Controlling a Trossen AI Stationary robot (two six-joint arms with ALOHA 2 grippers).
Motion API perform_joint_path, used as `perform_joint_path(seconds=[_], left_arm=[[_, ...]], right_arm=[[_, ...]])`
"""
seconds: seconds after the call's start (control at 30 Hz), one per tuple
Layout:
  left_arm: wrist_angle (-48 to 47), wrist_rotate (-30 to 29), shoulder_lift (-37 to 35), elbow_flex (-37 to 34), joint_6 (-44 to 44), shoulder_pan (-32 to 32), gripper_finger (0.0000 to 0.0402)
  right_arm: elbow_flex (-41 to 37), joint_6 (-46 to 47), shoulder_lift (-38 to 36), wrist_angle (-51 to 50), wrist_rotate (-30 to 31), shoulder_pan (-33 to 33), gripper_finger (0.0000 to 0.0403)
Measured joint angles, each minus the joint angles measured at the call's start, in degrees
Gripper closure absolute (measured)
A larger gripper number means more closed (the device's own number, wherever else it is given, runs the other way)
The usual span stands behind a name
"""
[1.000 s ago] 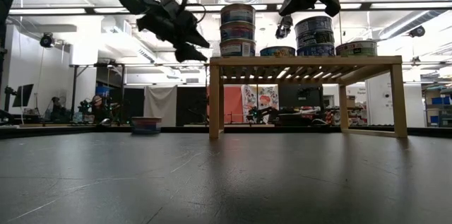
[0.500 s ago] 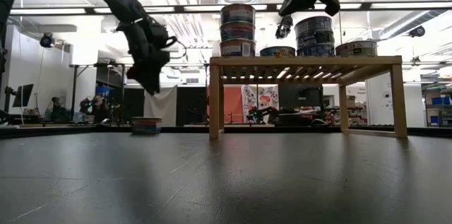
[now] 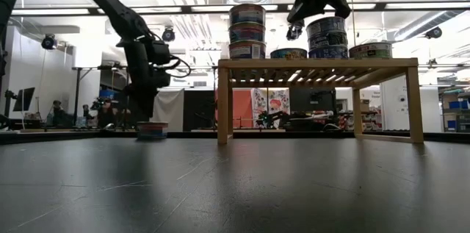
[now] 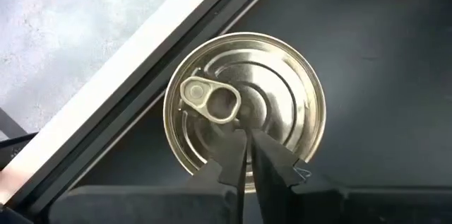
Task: Stack canned seafood by type on shelf
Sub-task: Stack the blue-pink tuna can on top of the blue-pink tuna can on the shelf
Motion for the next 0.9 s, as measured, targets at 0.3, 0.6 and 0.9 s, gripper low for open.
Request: perform_joint_path(seconds=[0.3,0.6,0.9], left_arm=[[2.0,0.1,0.7,-3.3,-0.9,-0.2,0.04],[-0.1,3.2,0.4,-4.2,-3.3,-0.5,0.04],[-7.6,5.1,0.1,-4.1,-7.3,-4.7,0.0401]], right_arm=[[0.0,0.6,0.0,0.8,0.5,-0.7,0.0394],[1.5,-0.4,-1.3,3.3,0.3,-1.7,0.0394],[8.5,-9.7,-0.6,2.3,-9.8,-6.1,0.0394]])
